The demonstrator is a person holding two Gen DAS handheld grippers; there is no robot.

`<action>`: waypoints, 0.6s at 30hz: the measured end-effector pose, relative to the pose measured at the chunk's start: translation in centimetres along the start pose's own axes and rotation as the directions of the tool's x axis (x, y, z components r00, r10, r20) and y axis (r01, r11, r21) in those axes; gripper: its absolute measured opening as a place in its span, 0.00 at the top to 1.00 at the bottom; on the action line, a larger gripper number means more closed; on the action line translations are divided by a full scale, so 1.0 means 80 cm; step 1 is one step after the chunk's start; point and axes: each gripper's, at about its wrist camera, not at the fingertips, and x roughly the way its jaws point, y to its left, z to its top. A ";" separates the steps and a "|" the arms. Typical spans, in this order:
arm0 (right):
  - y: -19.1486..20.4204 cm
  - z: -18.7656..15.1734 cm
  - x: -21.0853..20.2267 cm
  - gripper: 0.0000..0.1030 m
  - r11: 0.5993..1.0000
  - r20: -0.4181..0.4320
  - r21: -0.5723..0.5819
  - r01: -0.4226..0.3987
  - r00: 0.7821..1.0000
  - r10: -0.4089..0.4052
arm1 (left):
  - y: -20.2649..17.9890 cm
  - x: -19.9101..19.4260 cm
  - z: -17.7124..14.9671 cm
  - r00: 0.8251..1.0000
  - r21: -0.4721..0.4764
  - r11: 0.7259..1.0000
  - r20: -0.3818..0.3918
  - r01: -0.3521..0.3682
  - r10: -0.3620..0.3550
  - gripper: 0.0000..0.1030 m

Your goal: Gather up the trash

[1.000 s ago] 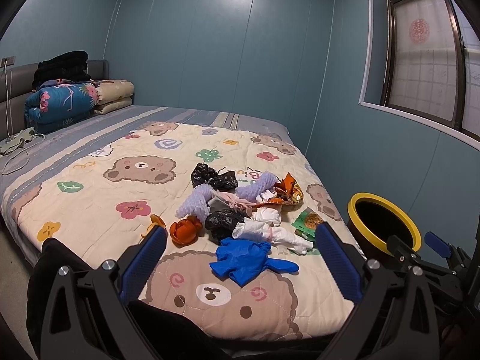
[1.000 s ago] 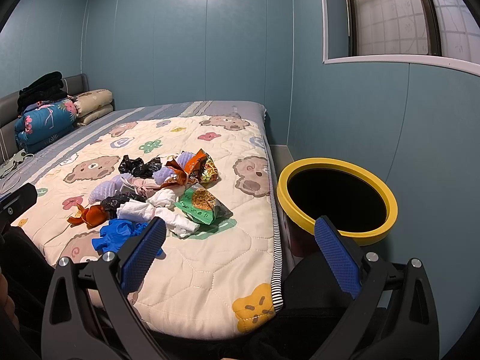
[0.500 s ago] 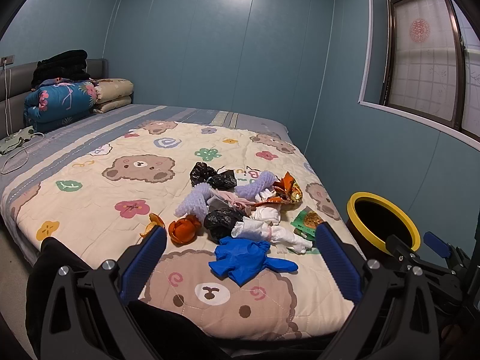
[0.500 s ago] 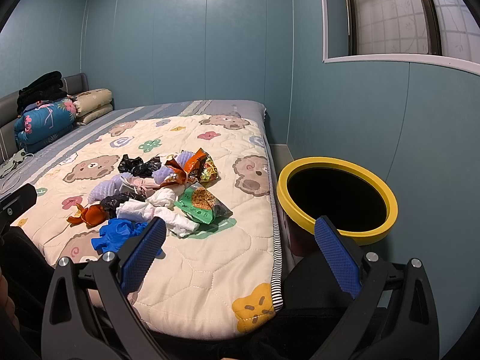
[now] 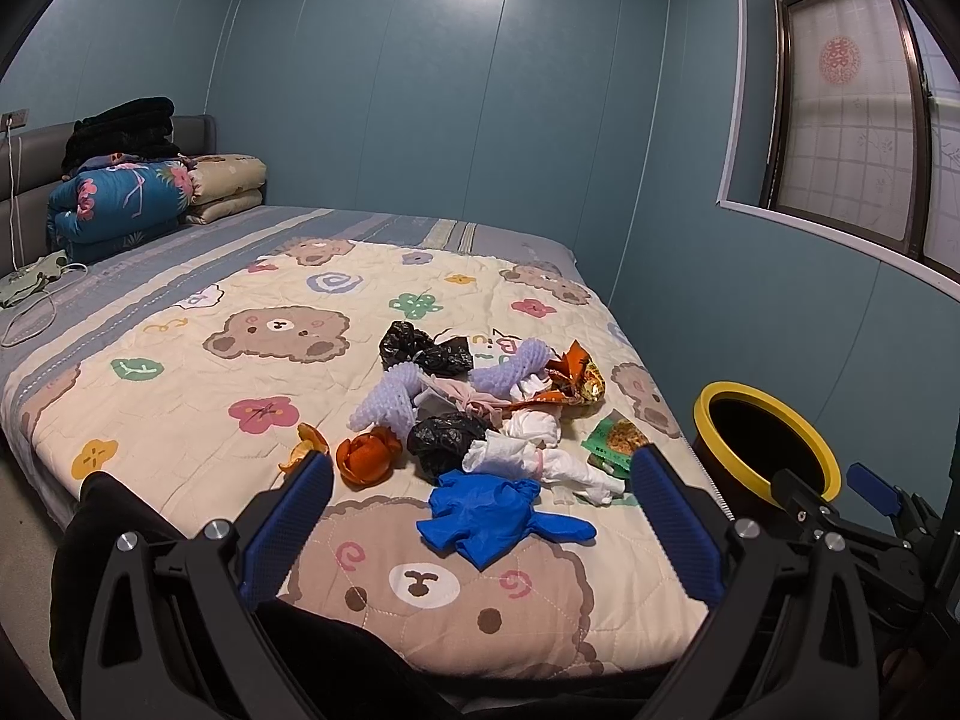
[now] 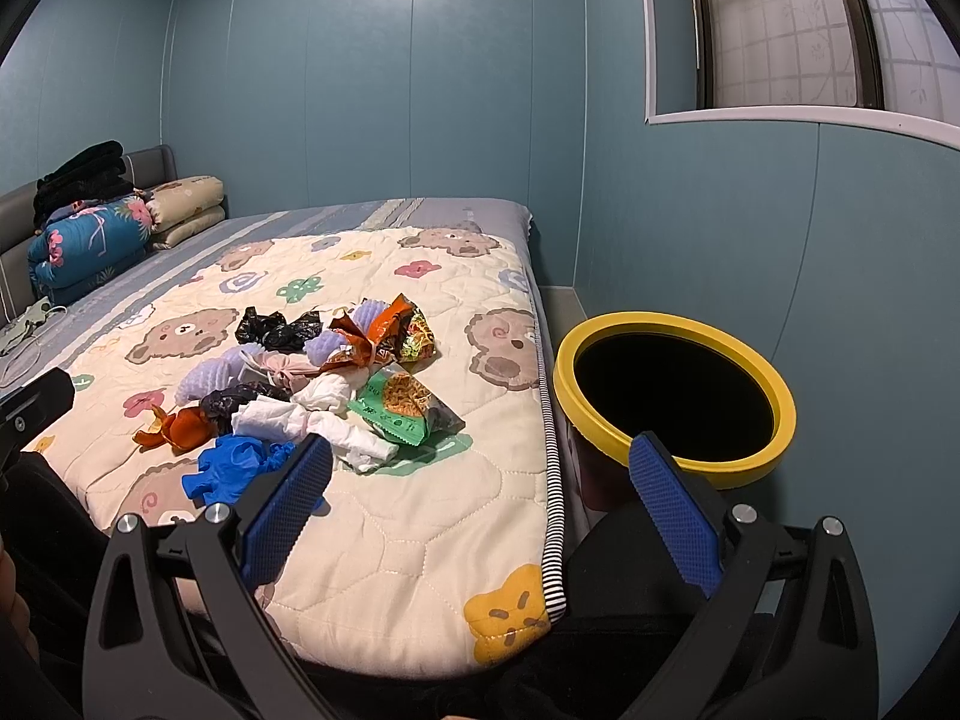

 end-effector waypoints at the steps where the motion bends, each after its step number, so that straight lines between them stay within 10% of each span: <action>1: 0.000 0.000 0.000 0.08 1.000 0.000 0.000 0.000 1.000 0.000 | 0.000 0.000 0.000 1.000 0.000 1.000 0.000 0.000 0.000 0.07; 18: -0.001 0.000 0.000 0.08 1.000 -0.002 0.000 -0.005 1.000 0.005 | 0.000 0.001 0.001 1.000 -0.001 1.000 -0.002 0.000 0.000 0.07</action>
